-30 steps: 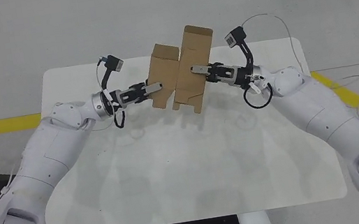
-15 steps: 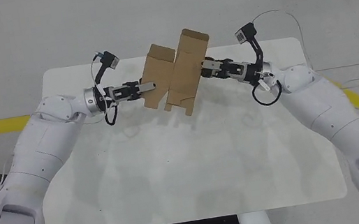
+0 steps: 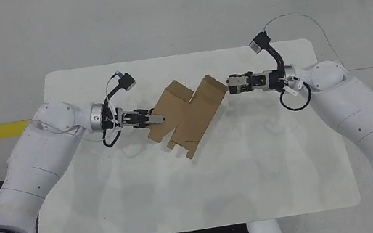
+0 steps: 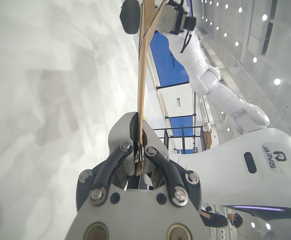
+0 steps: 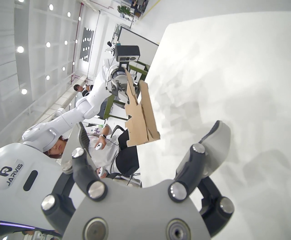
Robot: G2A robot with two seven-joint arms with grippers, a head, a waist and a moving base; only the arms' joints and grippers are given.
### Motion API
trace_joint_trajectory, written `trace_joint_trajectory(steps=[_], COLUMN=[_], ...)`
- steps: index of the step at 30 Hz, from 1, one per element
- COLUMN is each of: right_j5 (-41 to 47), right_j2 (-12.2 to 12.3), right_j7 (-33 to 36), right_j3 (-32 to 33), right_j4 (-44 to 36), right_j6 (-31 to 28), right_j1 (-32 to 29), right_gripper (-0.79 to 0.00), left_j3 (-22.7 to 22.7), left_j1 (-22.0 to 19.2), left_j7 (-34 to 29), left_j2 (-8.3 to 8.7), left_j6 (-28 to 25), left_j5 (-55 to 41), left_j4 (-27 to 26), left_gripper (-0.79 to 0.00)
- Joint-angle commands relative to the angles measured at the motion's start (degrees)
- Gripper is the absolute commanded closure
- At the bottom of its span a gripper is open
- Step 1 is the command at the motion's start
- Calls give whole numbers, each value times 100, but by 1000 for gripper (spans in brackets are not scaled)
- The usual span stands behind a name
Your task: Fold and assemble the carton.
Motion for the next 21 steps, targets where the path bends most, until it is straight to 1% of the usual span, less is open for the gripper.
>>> trace_joint_trajectory(steps=[1,8,11,15,17,18,21], right_j5=[-42,-96,-100,-89,-69,-70,-58], right_j2=[39,174,195,208,209,207,200], right_j7=[139,407,487,525,544,571,610], right_j3=[15,76,23,-71,-126,-163,-266], right_j4=[-150,-494,-713,-938,-990,-1009,-1066], right_j6=[142,410,489,527,546,572,612], right_j1=[-50,-258,-309,-328,-326,-317,-279], right_gripper=[-785,-785,-757,-760,-745,-711,-674], left_j3=[39,135,156,191,212,222,254], left_j1=[43,83,81,88,91,90,90], left_j7=[-46,-154,-174,-203,-228,-229,-220], left_j2=[60,226,282,338,360,369,391], left_j6=[48,156,176,205,230,232,222], left_j5=[47,-106,-207,-344,-404,-417,-455], left_j4=[-120,-463,-567,-662,-684,-694,-712], left_gripper=[0,0,0,0,0,0,0])
